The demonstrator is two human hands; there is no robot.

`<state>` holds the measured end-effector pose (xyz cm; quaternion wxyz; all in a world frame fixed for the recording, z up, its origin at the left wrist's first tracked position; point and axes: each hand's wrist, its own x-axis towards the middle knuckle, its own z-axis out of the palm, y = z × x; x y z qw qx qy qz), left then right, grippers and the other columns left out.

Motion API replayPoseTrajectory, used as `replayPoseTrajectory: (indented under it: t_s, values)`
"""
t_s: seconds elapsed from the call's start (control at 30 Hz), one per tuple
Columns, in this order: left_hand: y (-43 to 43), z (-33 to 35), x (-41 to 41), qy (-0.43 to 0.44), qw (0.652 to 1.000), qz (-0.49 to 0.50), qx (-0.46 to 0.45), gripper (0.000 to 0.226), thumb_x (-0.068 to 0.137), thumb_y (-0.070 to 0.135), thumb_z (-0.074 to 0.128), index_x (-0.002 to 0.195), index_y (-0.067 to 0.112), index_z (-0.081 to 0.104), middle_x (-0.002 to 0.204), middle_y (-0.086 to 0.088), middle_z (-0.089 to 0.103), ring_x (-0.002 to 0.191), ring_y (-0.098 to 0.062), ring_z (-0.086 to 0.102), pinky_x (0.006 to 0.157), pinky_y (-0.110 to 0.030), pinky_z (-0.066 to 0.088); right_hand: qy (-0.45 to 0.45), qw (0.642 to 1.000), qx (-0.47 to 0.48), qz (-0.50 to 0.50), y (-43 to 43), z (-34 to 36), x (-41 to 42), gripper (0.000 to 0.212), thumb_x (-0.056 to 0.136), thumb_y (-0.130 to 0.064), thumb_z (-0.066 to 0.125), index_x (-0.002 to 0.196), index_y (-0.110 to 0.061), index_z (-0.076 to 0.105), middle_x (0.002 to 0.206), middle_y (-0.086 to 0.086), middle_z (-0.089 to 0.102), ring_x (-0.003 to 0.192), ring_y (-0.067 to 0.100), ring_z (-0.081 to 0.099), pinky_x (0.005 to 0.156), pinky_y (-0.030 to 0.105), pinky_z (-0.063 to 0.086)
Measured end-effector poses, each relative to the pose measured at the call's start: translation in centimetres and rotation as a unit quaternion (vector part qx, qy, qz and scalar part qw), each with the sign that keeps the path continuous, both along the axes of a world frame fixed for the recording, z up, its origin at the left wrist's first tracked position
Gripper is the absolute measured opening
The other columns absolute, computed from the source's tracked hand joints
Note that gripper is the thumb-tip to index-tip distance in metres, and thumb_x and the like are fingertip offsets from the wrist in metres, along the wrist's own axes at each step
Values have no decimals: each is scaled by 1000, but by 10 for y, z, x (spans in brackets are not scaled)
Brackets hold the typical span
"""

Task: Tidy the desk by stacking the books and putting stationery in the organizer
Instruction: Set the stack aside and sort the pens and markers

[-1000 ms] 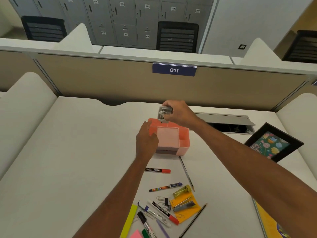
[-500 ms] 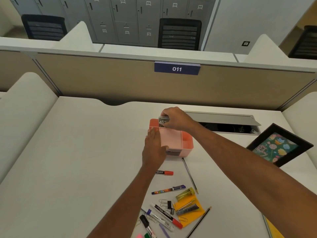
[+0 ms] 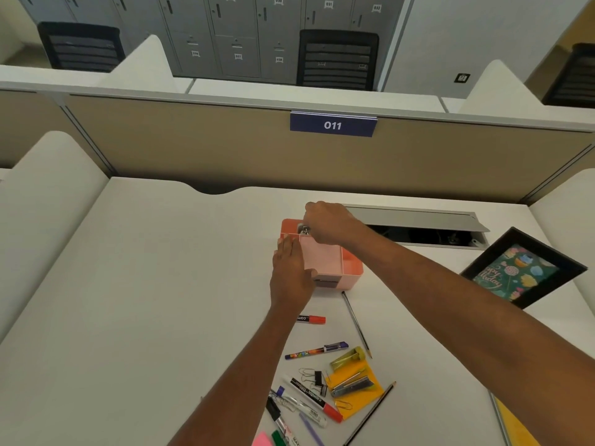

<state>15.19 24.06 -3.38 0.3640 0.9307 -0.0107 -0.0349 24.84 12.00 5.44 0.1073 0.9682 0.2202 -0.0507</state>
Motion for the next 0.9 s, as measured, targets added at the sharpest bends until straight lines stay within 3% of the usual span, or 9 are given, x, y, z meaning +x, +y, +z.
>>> replayPoseTrajectory:
  t_s: [0.27, 0.4, 0.53, 0.7, 0.9]
  values:
    - [6, 4, -5, -29, 998, -12, -45, 80, 96, 31, 71, 162, 20, 26, 165, -3, 36, 152, -32, 34, 117, -54, 43, -3, 1000, -18, -13, -1, 3, -14, 34, 94, -22, 67, 127, -14, 68, 123, 9, 61, 106, 25, 62, 70, 35, 43]
    - [20, 7, -13, -63, 995, -14, -72, 82, 97, 35, 72, 162, 22, 26, 170, -3, 28, 158, -29, 22, 123, -50, 31, 9, 999, 16, -41, -10, -3, -24, 55, 92, -21, 68, 144, -13, 52, 139, 10, 56, 124, 29, 57, 89, 43, 54]
    - [35, 14, -35, -87, 985, 19, -146, 82, 96, 38, 71, 163, 21, 27, 168, -2, 33, 156, -25, 30, 115, -46, 42, 15, 997, 47, -62, -22, 2, -41, 67, 95, -28, 67, 155, -16, 39, 154, 11, 46, 137, 30, 48, 100, 46, 51]
    - [47, 21, -80, -94, 975, 68, -187, 75, 96, 26, 76, 160, 23, 37, 164, 6, 40, 153, -13, 36, 121, -45, 39, -18, 976, 184, -118, -32, 12, -87, 64, 98, -34, 66, 155, -20, 41, 161, 7, 40, 145, 28, 41, 111, 47, 44]
    - [50, 11, -124, -90, 975, 69, -193, 59, 93, 19, 78, 147, 23, 55, 153, 8, 54, 144, -7, 46, 118, -45, 44, -35, 943, 291, -161, -37, -3, -165, 59, 101, -35, 63, 156, -22, 44, 164, 3, 38, 148, 23, 38, 115, 41, 41]
